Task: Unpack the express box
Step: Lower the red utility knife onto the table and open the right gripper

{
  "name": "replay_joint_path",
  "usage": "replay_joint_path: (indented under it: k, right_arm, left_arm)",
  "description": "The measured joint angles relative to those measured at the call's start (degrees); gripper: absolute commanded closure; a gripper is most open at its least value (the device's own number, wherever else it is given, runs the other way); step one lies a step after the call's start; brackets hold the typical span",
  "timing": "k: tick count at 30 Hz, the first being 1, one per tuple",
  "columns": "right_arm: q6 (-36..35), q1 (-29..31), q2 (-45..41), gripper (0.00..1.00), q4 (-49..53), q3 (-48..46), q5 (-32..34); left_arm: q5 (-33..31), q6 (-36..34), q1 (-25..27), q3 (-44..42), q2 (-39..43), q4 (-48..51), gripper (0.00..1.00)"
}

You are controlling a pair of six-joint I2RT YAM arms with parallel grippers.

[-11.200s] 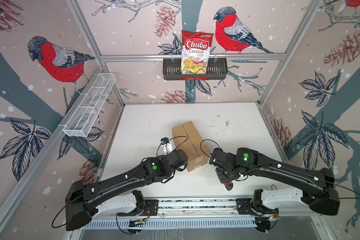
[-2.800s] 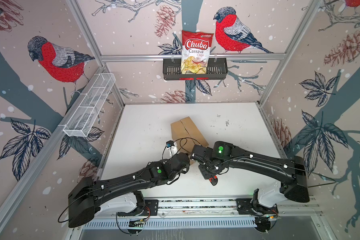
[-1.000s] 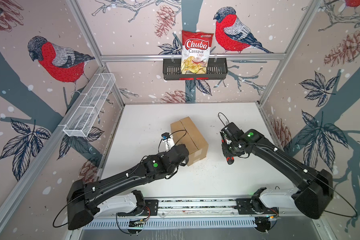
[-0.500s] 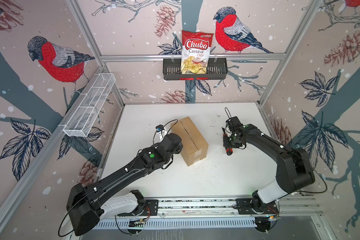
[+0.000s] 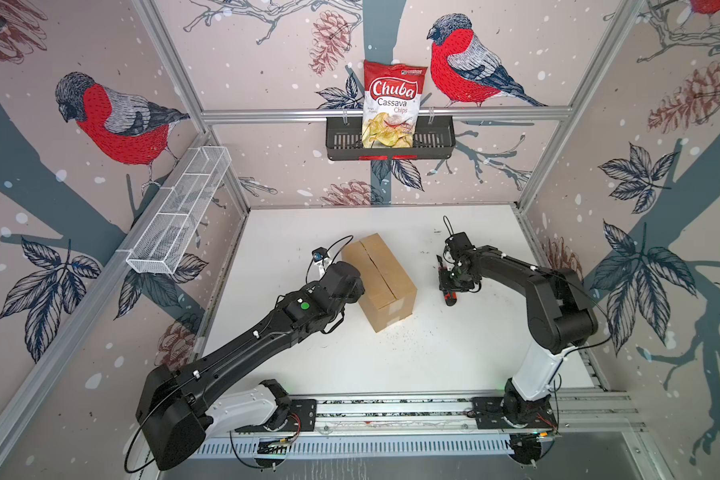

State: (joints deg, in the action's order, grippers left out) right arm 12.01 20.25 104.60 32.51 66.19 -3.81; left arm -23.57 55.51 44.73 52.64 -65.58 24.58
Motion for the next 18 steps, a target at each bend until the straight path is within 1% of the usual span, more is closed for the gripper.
replay_joint_path:
  k: [5,11,18]
  right_arm:
    - [-0.3,0.0,1.8,0.89,-0.5,1.0,0.0]
    - [-0.3,0.0,2.0,0.84,-0.7,1.3,0.0]
    - [-0.3,0.2,2.1,0.72,-1.1,0.9,1.2]
  left_arm:
    - [0.5,0.0,0.0,-0.1,-0.5,0.0,0.3]
    - [1.5,0.0,0.0,-0.2,-1.0,0.0,0.28]
    - [2.4,0.0,0.0,-0.9,0.0,-0.3,0.25]
